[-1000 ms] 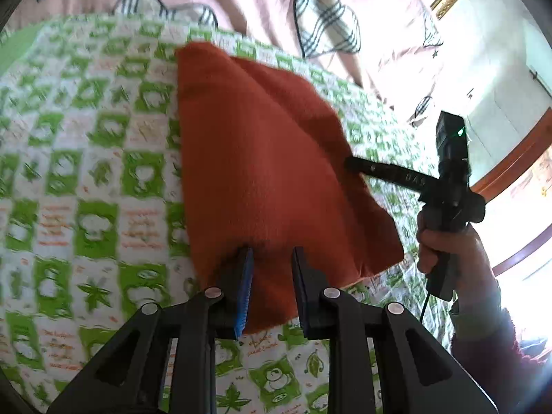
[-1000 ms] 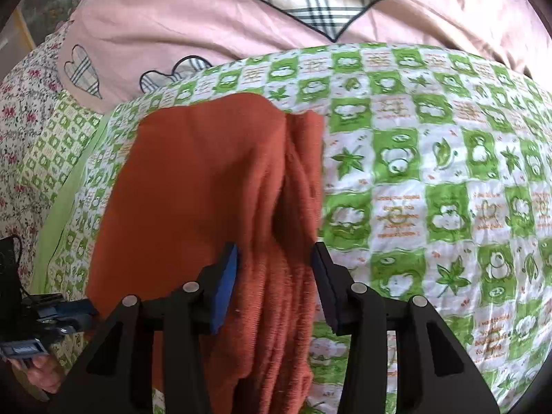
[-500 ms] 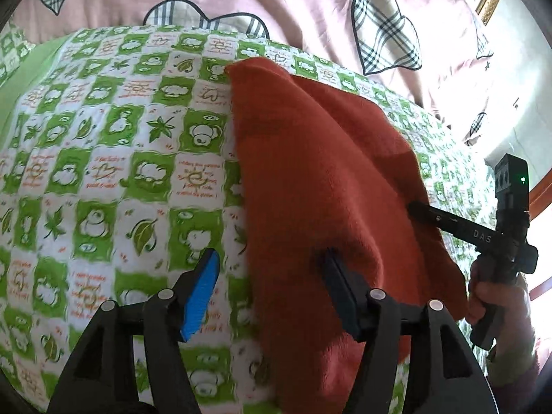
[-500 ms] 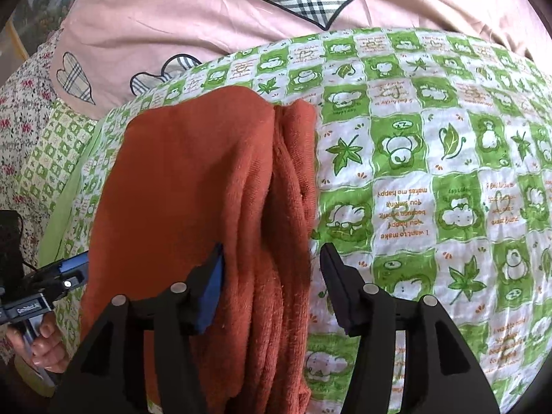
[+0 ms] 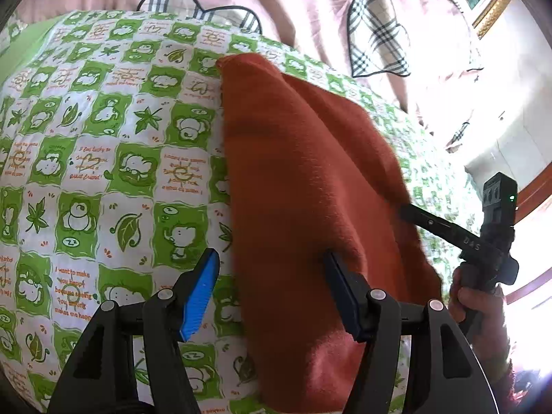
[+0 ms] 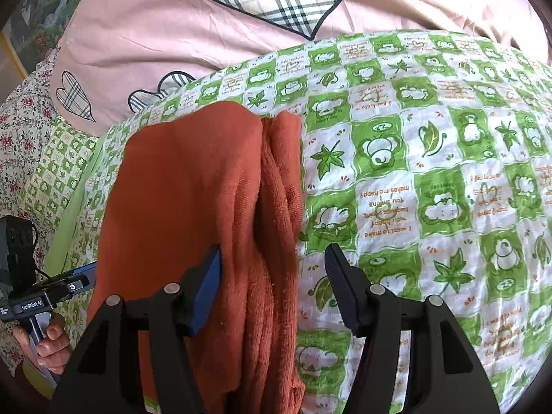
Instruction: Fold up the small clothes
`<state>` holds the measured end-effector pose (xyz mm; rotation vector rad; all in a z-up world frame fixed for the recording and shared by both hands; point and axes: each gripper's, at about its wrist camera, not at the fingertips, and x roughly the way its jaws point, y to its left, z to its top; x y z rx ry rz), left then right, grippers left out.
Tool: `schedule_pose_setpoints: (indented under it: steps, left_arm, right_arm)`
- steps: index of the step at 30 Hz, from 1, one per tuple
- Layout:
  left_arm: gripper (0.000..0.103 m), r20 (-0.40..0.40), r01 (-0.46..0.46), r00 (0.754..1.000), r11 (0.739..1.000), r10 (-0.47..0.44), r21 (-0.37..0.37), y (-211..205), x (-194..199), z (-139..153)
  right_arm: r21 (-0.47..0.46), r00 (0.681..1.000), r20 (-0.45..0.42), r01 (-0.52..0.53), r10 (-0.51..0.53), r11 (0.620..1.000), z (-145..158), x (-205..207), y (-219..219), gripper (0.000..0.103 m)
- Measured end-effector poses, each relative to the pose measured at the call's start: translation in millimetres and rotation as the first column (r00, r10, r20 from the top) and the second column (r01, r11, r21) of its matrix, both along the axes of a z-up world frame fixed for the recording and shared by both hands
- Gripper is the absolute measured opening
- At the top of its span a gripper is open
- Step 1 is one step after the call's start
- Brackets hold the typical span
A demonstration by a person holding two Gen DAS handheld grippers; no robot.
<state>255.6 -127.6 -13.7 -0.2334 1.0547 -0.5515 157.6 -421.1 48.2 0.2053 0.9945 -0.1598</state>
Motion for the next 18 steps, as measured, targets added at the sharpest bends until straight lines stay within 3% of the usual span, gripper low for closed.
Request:
schedule_pose_setpoints:
  steps: [4,6,9,11,13,15,16,18]
  left_arm:
    - [0.067,-0.001,0.012,1.0,1.0,-0.012,0.003,-3.6,-1.8,3.4]
    - [0.073,-0.015,0.018,1.0,1.0,-0.018,0.024,-9.1,0.1,-3.2]
    - [0.076,-0.058,0.017,0.998,1.0,-0.017,0.0,-13.3,7.5,-16.9]
    - [0.07,-0.089,0.009,0.996,0.999,-0.013,-0.04,-13.3,12.5,-28.8]
    - [0.054,-0.063,0.022,0.998,0.998,-0.026,-0.054,-15.3,11.0,-30.2]
    - [0.043,-0.029,0.032,0.999,0.999,-0.033,-0.035,-17.3,7.0,-27.5]
    - [0.035,-0.013,0.033,0.999,0.999,-0.033,-0.028,-17.3,5.2,-25.2]
    - [0.03,0.005,0.036,0.999,0.999,-0.036,-0.03,-14.2,1.0,-19.0]
  right_arm:
    - [0.008,1.0,-0.004,-0.002,0.002,1.0,2.1,-0.5,1.6,0.063]
    - [0.014,1.0,-0.018,-0.01,0.01,1.0,-2.0,2.1,3.9,0.064]
    - [0.027,0.998,-0.061,-0.026,0.028,0.999,-14.8,8.3,7.1,0.066]
    - [0.035,0.995,-0.088,-0.035,0.038,0.999,-28.3,13.1,8.7,0.066]
    - [0.039,0.995,-0.08,-0.052,0.055,0.998,-31.7,14.8,11.6,0.065]
    - [0.086,0.994,-0.085,-0.065,0.072,0.994,-31.8,16.0,14.3,0.038]
    - [0.085,0.994,-0.085,-0.064,0.071,0.994,-31.0,15.0,17.2,0.036]
    - [0.056,0.994,-0.081,-0.075,0.079,0.996,-27.3,11.8,25.6,0.028]
